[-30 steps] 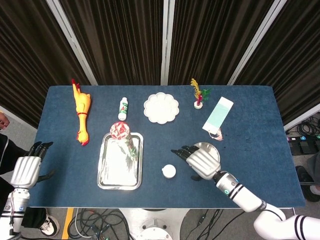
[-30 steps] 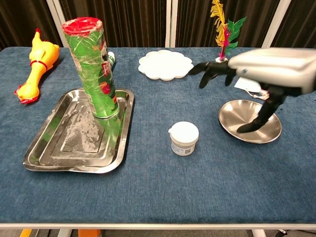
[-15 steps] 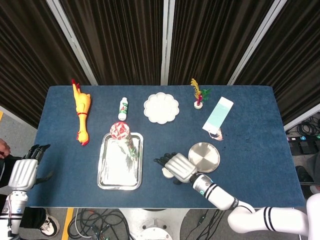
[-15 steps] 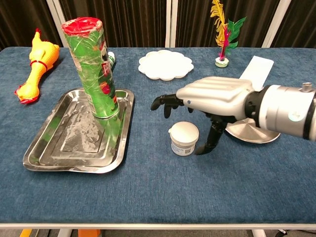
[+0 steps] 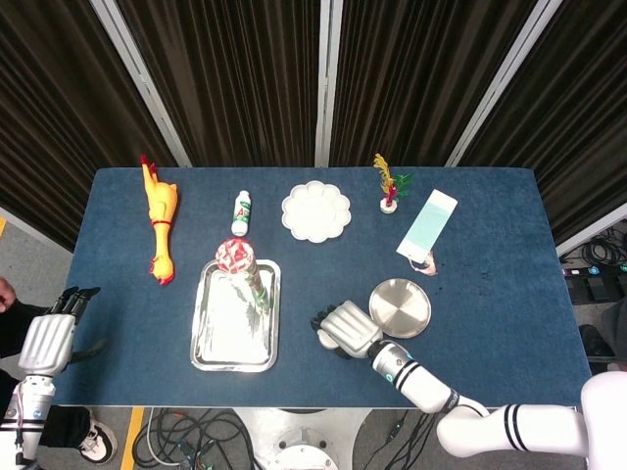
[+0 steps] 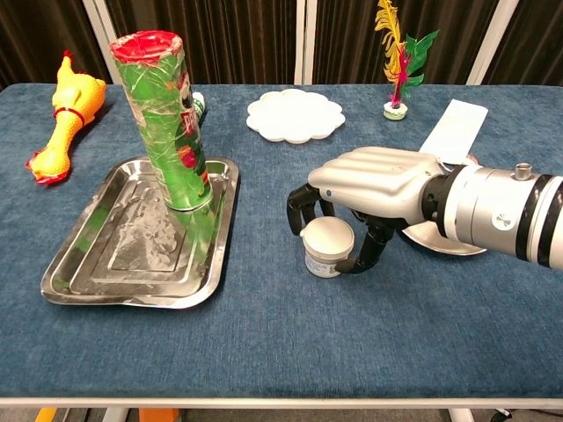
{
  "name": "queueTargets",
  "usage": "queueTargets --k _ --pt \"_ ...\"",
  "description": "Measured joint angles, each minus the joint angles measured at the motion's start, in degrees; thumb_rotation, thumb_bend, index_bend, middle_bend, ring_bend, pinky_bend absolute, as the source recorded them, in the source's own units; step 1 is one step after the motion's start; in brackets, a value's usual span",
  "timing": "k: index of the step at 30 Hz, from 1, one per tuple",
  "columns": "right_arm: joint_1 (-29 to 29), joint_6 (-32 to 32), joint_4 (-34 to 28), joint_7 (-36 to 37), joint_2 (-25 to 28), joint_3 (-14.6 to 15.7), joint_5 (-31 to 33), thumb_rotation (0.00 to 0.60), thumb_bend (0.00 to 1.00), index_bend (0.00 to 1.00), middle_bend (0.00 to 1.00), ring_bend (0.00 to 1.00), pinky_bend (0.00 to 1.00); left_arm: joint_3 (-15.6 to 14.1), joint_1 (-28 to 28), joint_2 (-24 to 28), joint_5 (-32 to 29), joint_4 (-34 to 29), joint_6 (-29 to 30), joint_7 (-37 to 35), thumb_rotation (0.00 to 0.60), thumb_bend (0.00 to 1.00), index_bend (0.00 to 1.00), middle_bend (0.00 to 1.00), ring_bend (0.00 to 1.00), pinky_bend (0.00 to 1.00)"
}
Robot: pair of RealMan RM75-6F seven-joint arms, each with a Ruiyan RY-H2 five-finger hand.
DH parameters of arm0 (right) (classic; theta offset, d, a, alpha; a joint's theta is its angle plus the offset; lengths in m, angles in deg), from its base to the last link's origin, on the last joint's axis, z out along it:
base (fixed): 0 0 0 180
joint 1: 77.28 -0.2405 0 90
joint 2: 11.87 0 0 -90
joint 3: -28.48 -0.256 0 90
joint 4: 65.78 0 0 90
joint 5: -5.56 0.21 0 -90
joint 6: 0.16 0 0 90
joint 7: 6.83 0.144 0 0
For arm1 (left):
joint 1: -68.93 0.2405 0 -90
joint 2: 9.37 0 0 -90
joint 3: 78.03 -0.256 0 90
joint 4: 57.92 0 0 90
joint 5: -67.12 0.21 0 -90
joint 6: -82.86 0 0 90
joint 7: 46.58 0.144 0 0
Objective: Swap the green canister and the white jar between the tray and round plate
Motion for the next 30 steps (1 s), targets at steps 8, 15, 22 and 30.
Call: queueTargets --k 8,15,22,30 --pt "0.0 2.1 0.3 0.3 -0.2 0.5 -0.5 0.6 0.23 0.53 0.48 0.49 0.64 0.5 0.3 -0.1 0.1 0.3 -0.6 -0.3 0.6 0.15 0.16 0.17 0.1 0.38" --pt "0.7 4.5 -0.7 1.4 2.1 0.3 -1.3 0.6 0.23 0.53 0.48 0.49 0.64 0.8 0.6 -0.1 0.5 0.3 -0.9 -0.9 0.6 0.15 0.16 0.17 0.1 0.38" --pt "3.2 7.0 -1.2 3.8 8.4 0.1 0.9 0.6 0.23 0.53 0.48 0.49 0.64 0.9 0.7 -0.1 1.0 0.4 -1.3 -1.5 0.6 0.15 0.16 0.17 0.1 0.38" --pt "6.6 7.5 2.0 9.0 11.1 1.7 2.6 0.6 0.23 0.53 0.48 0.48 0.64 1.2 0.5 -0.6 1.8 0.8 -1.3 -2.3 0.6 0.15 0.16 0.17 0.1 0.38"
